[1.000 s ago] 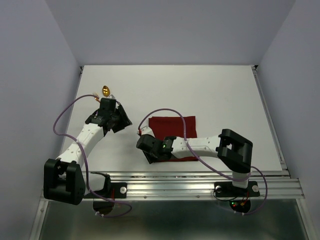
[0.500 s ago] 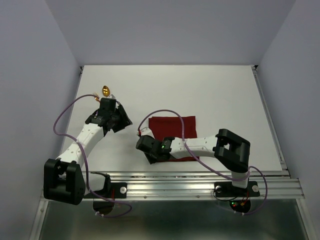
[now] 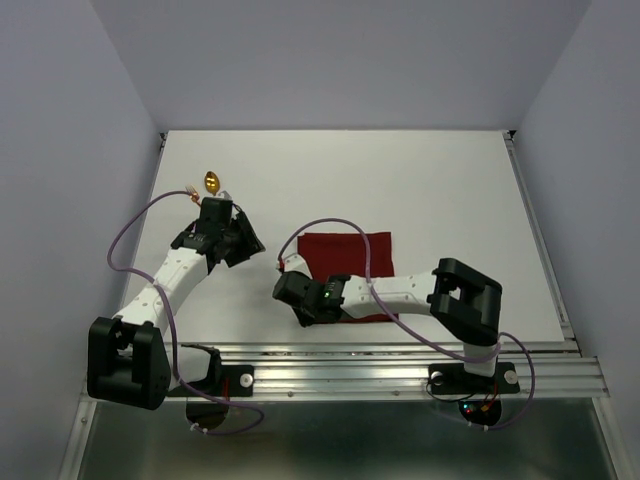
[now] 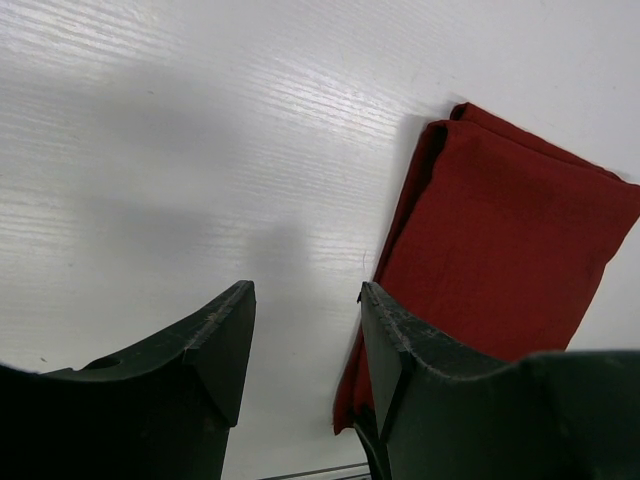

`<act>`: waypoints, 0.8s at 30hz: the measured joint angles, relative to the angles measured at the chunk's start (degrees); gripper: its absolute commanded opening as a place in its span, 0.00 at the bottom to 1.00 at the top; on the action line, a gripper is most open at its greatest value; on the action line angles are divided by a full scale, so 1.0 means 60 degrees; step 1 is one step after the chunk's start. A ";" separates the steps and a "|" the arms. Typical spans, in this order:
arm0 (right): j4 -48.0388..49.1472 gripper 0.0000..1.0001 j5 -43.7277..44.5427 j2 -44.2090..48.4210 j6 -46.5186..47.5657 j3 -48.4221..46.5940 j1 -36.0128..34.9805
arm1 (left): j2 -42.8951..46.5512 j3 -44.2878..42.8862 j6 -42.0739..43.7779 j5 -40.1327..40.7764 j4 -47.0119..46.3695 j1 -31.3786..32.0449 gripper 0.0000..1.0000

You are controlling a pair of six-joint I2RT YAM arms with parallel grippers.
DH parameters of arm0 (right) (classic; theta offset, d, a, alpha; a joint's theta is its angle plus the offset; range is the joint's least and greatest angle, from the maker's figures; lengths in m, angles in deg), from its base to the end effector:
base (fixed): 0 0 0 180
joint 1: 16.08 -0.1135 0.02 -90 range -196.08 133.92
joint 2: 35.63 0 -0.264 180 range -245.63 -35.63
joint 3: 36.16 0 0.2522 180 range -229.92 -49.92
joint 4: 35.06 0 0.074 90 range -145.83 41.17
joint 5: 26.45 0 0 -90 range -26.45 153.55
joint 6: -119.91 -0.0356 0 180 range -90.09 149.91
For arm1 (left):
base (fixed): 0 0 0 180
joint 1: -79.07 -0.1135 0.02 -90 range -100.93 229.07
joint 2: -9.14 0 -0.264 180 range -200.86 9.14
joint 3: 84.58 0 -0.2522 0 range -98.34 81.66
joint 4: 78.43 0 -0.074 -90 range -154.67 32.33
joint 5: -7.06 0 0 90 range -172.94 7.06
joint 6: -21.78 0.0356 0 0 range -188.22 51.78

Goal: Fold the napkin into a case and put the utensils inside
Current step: Pick up the top corner of the square-folded napkin from the center of the board, then fold the top corner of the square-folded napkin at the center of the board.

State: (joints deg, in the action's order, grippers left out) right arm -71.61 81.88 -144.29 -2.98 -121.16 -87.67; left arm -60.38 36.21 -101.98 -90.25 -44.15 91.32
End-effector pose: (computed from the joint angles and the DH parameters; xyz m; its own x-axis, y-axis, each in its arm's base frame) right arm 0.1335 0.3656 0.1689 -0.6924 -0.4482 -0.5654 -0.5660 0.8234 0.0406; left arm 0.2469 -0.0582 0.2389 -0.7365 -0.4041 -0.5424 -0.1327 0.8726 -0.4700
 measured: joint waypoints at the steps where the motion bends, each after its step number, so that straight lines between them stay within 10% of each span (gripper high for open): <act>1: 0.0000 0.02 0.0055 0.0029 0.0000 0.0029 -0.0004 | 0.0000 0.0000 0.0000 0.0000 -0.0007 0.0000 0.57; 24: 0.1610 0.01 0.0069 0.2936 -0.0015 0.2044 0.3180 | 0.0000 0.0000 0.0018 -0.0208 -0.0018 0.0000 0.57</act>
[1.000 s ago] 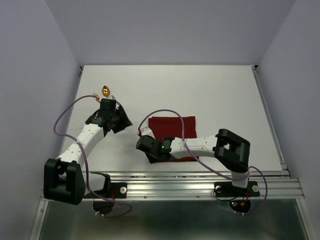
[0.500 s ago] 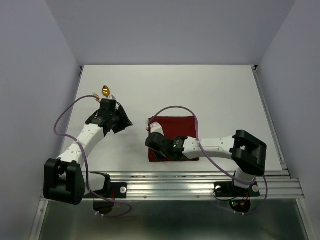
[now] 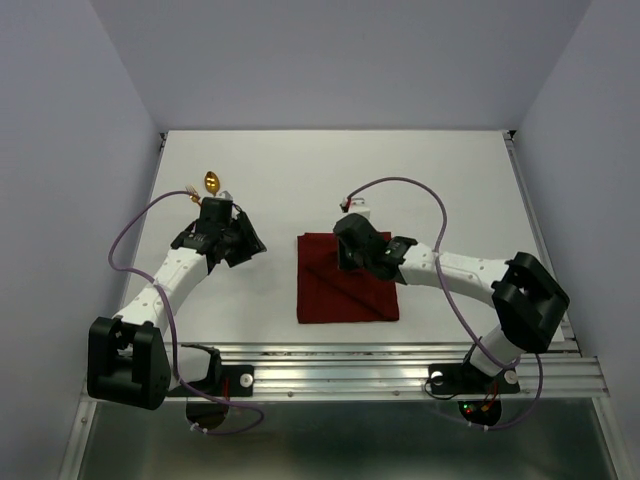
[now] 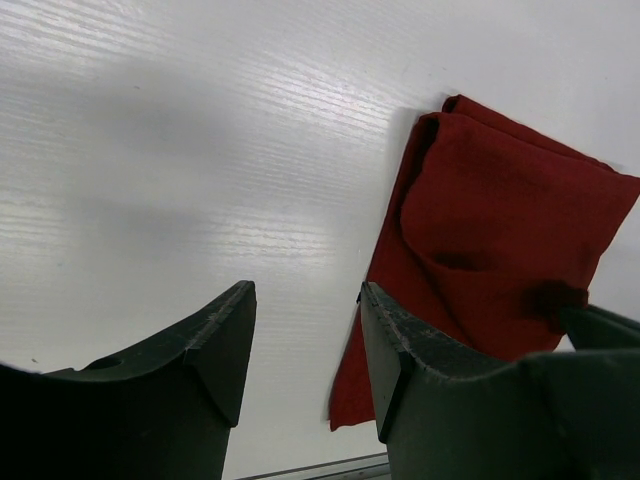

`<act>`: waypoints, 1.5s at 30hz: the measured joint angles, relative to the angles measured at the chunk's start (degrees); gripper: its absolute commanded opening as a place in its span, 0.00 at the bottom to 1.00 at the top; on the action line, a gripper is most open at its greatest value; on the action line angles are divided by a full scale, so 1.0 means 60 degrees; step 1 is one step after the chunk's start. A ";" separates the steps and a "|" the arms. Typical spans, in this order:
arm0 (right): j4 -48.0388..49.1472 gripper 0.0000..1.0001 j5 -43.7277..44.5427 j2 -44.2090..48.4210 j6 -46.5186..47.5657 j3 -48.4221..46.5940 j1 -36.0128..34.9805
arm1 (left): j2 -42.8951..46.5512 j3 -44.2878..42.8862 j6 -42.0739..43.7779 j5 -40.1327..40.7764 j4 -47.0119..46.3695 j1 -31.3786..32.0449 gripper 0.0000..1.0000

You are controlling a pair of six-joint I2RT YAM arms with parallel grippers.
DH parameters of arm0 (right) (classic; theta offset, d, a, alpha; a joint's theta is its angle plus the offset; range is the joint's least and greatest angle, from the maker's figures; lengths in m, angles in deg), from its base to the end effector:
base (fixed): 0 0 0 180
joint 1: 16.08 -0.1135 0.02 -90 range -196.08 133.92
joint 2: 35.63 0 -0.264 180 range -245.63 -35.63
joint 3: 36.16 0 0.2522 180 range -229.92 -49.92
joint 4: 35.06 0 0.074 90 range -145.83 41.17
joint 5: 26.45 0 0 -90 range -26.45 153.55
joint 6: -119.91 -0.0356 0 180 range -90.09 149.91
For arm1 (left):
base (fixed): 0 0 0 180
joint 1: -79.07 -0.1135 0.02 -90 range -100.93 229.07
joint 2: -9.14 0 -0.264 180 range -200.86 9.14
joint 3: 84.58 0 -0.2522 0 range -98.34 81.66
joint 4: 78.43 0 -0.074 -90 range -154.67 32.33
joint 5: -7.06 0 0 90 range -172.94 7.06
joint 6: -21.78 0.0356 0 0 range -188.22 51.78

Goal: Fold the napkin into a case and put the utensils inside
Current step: Fold the top corner of the square-folded napkin at the center of the board.

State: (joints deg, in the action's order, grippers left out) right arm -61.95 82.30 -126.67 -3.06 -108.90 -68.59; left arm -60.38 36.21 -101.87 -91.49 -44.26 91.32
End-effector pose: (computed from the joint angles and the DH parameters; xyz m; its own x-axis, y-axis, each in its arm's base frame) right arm 0.2161 0.2629 0.2219 -0.6961 -0.0608 -0.7154 -0.2797 0.9407 0.1922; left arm 0.2468 -0.0590 0.2392 -0.7437 -0.3993 -0.5362 -0.1185 0.8681 -0.4821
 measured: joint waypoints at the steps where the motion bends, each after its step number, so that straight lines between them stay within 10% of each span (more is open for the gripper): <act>1: 0.0066 0.01 -0.0025 0.0007 0.0004 0.0000 0.0215 | 0.0000 0.0000 0.0000 0.0000 0.0000 0.0000 0.56; 16: 0.0361 0.01 -0.0455 -0.0055 -0.0838 0.0233 0.2699 | -0.0004 0.0000 0.0131 0.0004 0.0015 0.0000 0.56; 45: -0.0543 0.01 0.0076 -0.0659 -0.1985 -0.0080 0.2743 | -0.0233 0.0000 0.0277 -0.0047 0.0004 0.0000 0.56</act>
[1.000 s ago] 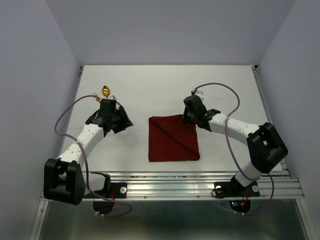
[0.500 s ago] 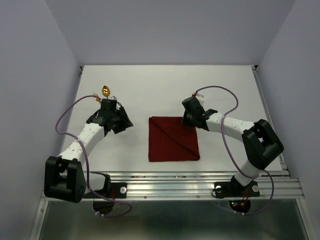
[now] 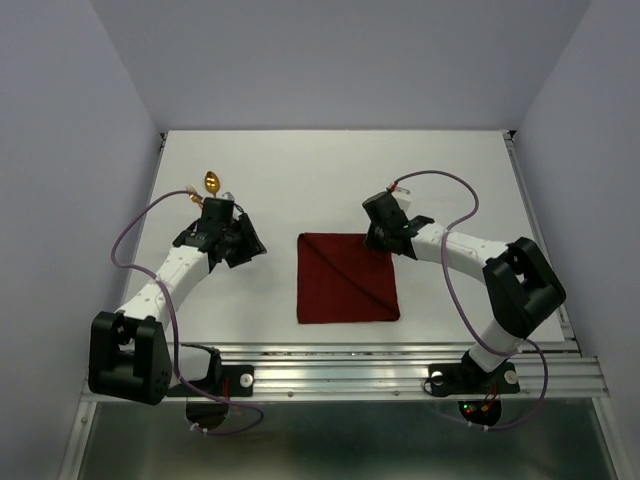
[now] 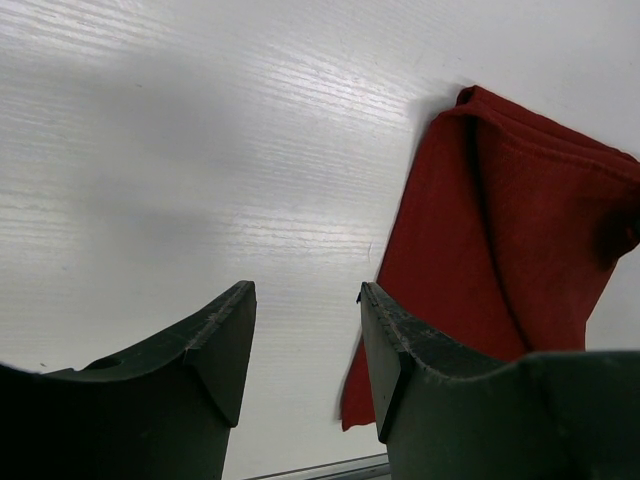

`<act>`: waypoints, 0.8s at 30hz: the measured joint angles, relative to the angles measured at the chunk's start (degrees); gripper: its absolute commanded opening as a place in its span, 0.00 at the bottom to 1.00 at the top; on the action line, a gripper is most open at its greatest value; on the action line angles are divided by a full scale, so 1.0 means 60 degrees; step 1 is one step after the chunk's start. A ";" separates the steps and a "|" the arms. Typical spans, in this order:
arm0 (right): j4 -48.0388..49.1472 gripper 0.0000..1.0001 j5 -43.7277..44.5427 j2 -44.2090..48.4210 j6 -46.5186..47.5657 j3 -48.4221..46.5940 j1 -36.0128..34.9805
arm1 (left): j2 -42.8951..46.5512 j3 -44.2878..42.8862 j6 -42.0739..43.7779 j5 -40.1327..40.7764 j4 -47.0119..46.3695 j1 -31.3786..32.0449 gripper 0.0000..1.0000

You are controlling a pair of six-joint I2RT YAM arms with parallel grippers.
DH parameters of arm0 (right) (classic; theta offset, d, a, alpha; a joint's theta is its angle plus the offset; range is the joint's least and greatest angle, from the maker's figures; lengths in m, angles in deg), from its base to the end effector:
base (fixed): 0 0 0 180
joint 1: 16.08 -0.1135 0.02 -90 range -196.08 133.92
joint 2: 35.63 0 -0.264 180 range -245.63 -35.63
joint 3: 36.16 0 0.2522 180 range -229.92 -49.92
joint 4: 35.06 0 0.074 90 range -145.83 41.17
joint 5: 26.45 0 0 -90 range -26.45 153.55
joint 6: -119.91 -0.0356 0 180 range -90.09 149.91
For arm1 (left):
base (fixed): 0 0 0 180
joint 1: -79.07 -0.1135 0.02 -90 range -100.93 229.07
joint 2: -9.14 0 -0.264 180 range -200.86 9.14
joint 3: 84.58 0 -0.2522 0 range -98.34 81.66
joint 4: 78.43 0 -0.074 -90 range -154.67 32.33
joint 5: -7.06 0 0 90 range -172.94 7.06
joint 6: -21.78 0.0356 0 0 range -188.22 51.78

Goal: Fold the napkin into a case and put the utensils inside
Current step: Fold the top corner of the square-folded napkin at the center of the board.

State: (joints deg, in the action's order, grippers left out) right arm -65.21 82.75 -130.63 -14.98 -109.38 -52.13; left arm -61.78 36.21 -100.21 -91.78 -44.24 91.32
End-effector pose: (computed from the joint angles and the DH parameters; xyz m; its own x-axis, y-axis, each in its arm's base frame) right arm 0.2847 0.1927 0.1982 -0.7275 0.2949 -0.6196 0.1716 0.9524 0.2518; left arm 0.2496 -0.0598 0.2334 -0.7616 -0.3703 -0.5318 -0.1053 0.8805 -0.4623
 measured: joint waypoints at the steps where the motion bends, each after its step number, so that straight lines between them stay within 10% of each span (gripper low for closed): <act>1: -0.0022 0.01 0.0015 -0.0011 -0.0004 -0.0015 0.0000 | -0.0004 0.0000 0.0000 0.0000 -0.0004 0.0000 0.56; 24: -0.0284 0.01 -0.0619 -0.0488 0.0080 -0.0404 0.0000 | -0.0102 0.0000 0.0018 -0.0036 -0.0004 0.0000 0.56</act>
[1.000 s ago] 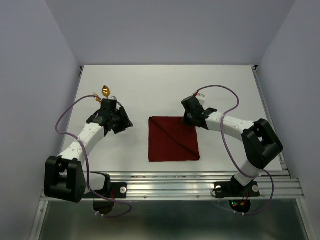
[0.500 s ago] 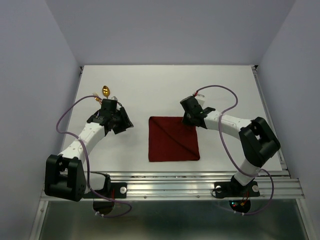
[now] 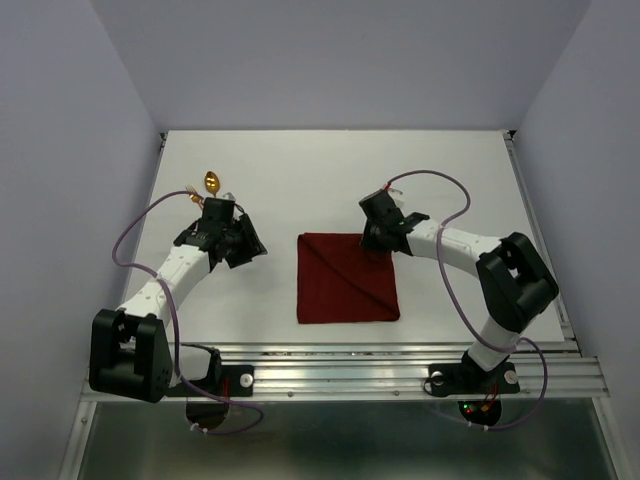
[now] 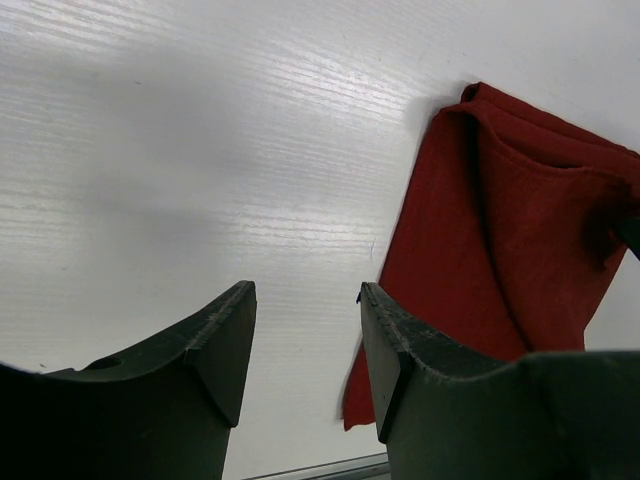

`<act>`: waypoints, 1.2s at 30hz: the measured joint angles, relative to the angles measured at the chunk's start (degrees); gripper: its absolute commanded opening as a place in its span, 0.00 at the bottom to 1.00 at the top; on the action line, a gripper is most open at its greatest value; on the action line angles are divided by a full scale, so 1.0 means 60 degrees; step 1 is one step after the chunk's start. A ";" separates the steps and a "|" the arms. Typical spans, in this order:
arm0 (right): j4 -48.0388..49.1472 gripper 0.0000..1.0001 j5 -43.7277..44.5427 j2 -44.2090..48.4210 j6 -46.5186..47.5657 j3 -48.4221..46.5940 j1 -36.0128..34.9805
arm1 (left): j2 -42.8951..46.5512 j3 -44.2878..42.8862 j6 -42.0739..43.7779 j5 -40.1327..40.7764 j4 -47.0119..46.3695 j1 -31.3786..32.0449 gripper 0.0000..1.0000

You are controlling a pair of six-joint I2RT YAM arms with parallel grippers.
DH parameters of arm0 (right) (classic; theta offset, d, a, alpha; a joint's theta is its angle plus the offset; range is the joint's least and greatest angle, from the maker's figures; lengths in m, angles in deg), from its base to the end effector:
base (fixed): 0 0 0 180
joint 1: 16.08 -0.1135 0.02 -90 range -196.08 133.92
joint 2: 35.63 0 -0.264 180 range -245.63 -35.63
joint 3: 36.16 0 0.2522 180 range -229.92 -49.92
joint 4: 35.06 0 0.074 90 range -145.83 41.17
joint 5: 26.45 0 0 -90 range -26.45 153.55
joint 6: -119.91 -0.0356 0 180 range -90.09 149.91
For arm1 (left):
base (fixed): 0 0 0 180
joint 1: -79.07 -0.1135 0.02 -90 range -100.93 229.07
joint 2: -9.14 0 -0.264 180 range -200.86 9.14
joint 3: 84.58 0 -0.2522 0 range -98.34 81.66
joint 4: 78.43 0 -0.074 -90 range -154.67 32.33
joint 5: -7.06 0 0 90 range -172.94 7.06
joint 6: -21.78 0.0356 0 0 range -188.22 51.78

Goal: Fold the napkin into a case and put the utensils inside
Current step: Fold the top corner of the square-folded napkin at the center of the board.

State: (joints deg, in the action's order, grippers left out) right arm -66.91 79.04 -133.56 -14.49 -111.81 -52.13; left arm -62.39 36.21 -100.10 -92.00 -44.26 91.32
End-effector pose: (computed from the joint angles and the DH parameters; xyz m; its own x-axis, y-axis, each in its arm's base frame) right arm 0.2912 0.2002 0.1916 -0.7764 0.2688 -0.5701 0.1436 0.9561 0.2553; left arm 0.2508 -0.0602 0.2309 -0.7684 -0.3669 -0.5243 -0.1064 0.8812 -0.4606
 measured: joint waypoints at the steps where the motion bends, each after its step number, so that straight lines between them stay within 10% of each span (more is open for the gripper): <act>1: -0.0004 0.01 -0.0299 0.0029 -0.0004 0.0000 -0.0004 | -0.0007 0.0000 0.0011 0.0000 0.0000 0.0000 0.56; 36: -0.0226 0.01 -0.1617 0.0310 -0.0729 -0.0714 -0.2310 | -0.0379 -0.0018 0.0025 -0.0033 -0.0004 0.0000 0.56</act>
State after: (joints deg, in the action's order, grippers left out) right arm -68.27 69.33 -131.70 -18.87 -116.09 -65.99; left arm -64.66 36.10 -99.95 -92.19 -44.28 91.32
